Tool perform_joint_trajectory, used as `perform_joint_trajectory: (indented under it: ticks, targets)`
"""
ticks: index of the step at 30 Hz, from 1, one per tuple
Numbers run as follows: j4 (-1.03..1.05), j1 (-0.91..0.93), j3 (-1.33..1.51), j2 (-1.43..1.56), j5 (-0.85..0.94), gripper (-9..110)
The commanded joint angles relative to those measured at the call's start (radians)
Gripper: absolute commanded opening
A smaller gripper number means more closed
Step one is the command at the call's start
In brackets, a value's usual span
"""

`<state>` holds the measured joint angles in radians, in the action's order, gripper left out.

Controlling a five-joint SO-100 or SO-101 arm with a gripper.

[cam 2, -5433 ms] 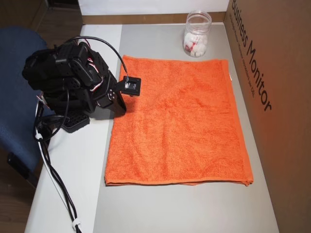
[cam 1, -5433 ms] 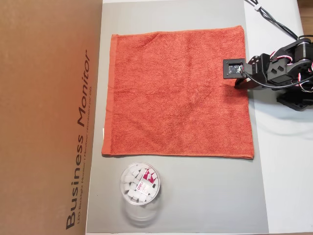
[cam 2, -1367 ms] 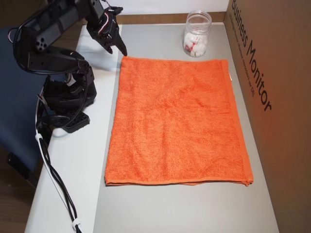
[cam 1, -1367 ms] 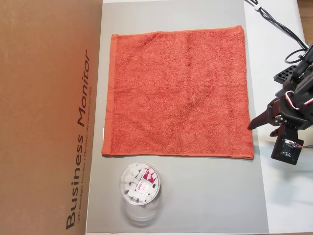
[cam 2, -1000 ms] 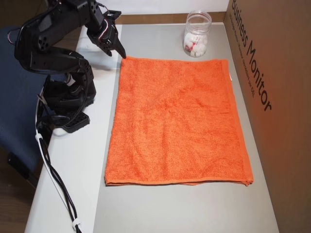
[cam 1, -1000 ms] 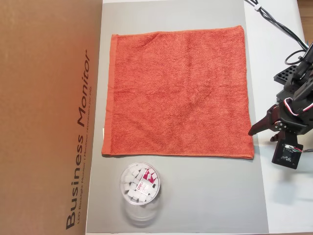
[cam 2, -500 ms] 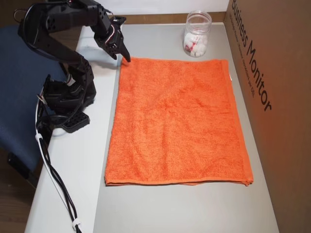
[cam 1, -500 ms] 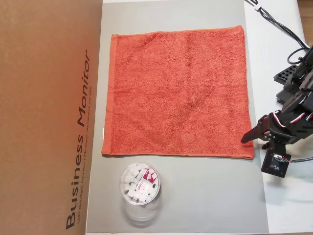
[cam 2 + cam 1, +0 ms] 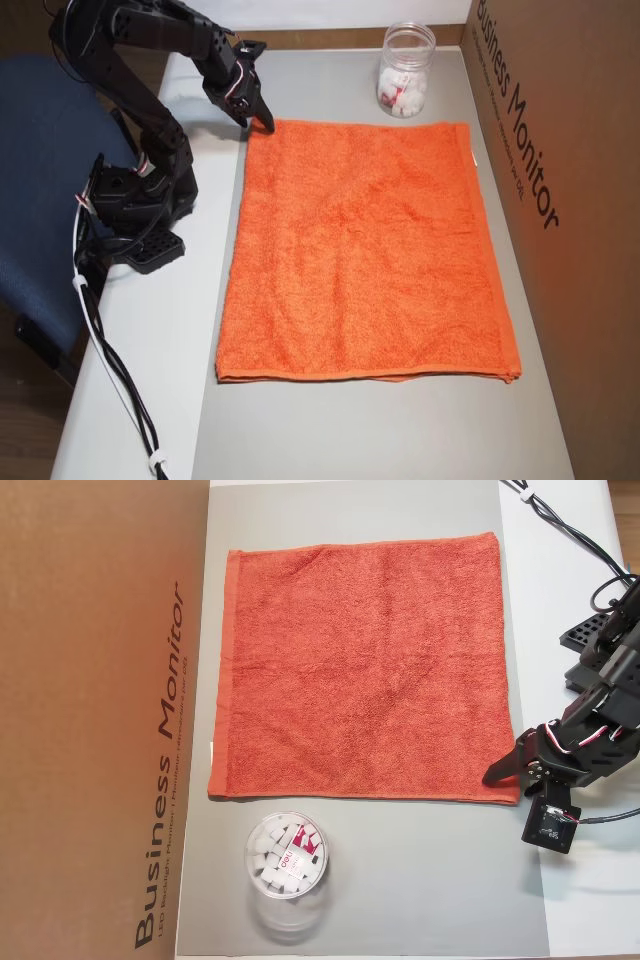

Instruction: Fold the blanket.

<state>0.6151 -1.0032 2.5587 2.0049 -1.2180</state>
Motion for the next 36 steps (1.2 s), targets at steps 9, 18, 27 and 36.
perform_joint_trajectory:
  ticks: [9,18,27,36]
  targets:
    - [-0.020,0.003,-0.037,-0.025,0.000,10]
    - [-0.018,0.005,-0.026,-0.025,0.000,5]
    - [-0.018,0.005,-0.026,-0.025,0.000,5]
    - [-0.018,0.066,-0.031,-0.066,0.000,19]
